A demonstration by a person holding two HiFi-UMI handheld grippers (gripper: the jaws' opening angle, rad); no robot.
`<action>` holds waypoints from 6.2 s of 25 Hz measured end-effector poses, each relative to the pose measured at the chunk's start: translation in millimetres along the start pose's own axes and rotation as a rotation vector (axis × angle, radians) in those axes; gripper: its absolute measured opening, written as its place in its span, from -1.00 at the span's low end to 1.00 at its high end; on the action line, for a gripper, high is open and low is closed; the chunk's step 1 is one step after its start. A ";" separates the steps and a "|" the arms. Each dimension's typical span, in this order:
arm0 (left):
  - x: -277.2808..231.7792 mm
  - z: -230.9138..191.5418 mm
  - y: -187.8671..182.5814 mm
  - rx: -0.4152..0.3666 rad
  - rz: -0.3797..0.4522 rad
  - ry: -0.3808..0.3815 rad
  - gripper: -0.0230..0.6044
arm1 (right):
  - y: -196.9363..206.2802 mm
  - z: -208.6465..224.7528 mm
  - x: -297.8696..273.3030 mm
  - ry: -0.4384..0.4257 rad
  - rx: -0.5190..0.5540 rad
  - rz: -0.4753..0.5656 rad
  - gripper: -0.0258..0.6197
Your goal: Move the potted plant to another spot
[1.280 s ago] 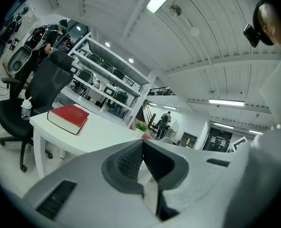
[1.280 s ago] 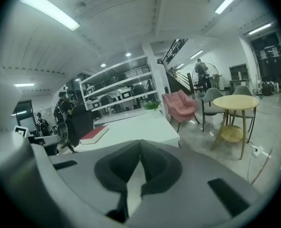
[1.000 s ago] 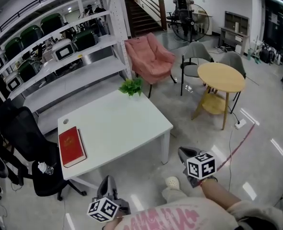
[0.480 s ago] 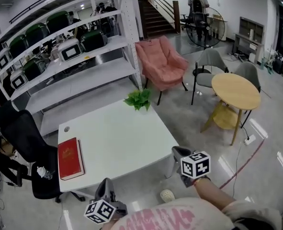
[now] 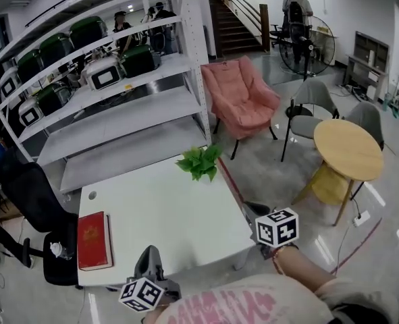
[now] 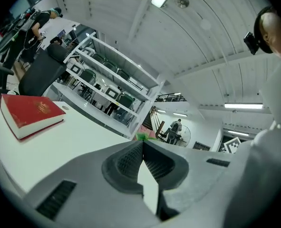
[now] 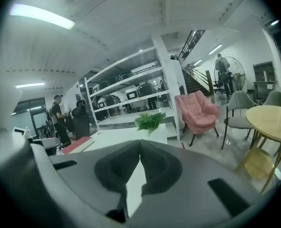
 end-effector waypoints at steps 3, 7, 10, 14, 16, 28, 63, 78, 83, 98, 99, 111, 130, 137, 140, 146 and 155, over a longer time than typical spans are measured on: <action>-18.8 0.8 2.0 0.005 0.018 -0.028 -0.92 | -14.8 20.3 -15.1 -0.010 0.013 0.006 -0.90; -36.0 -0.3 4.5 0.007 0.030 -0.048 -0.92 | -28.2 32.6 -33.1 -0.040 0.016 0.033 -0.90; -44.2 -2.8 10.0 0.005 0.020 -0.060 -0.92 | -29.5 37.7 -45.3 -0.065 0.014 0.045 -0.90; -49.3 -6.6 19.1 0.008 -0.016 -0.080 -0.92 | -22.3 48.1 -57.9 -0.070 -0.024 0.025 -0.90; -52.5 -12.2 21.8 0.012 -0.028 -0.092 -0.92 | -16.6 50.6 -64.7 -0.076 -0.039 0.015 -0.90; -92.6 -45.8 41.4 0.055 -0.113 -0.148 -0.92 | -2.0 67.6 -141.6 -0.101 -0.070 -0.077 -0.90; -161.0 -131.8 54.9 0.081 -0.232 -0.216 -0.92 | 4.5 69.4 -321.1 -0.356 0.237 -0.105 0.68; -153.3 -133.2 58.7 0.094 -0.200 -0.261 -0.92 | -27.0 58.6 -331.9 -0.415 0.273 0.019 0.72; -148.4 -134.1 54.0 0.083 -0.185 -0.271 -0.92 | -25.4 59.2 -331.3 -0.406 0.250 0.010 0.66; -135.0 -99.1 41.4 0.064 -0.113 -0.222 -0.92 | -16.6 26.1 -273.5 -0.441 0.120 -0.007 0.61; -134.9 -93.6 39.0 0.065 -0.103 -0.215 -0.92 | -19.2 20.7 -266.1 -0.451 0.115 -0.003 0.61; -115.8 -27.7 -7.1 0.028 0.030 -0.090 -0.92 | -78.9 -50.6 -177.1 -0.528 0.219 0.104 0.61; -27.8 -6.1 -44.2 0.013 0.077 -0.036 -0.92 | -75.8 -135.7 -80.4 -0.647 0.182 0.152 0.61; 15.5 -21.4 -53.8 -0.020 0.051 0.007 -0.92 | -57.3 -201.3 -77.3 -0.711 0.182 0.139 0.61; 43.8 -42.9 -66.9 -0.010 0.054 0.009 -0.92 | -47.1 -237.6 -77.5 -0.719 0.167 0.146 0.61; 111.7 -109.8 -109.8 -0.035 0.063 -0.026 -0.92 | -24.7 -332.5 -81.3 -0.729 0.162 0.148 0.61; 151.9 -144.3 -135.7 -0.037 0.087 -0.035 -0.92 | -14.4 -396.0 -80.8 -0.780 0.177 0.156 0.61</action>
Point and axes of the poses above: the fingertips, and each gripper's own axes: x backward along the fingers, z to its right, y out of its underside, the point moved 2 cm from there along x, backward along the fingers, and after that the axes turned 2 degrees about -x, right-handed, at the moved point
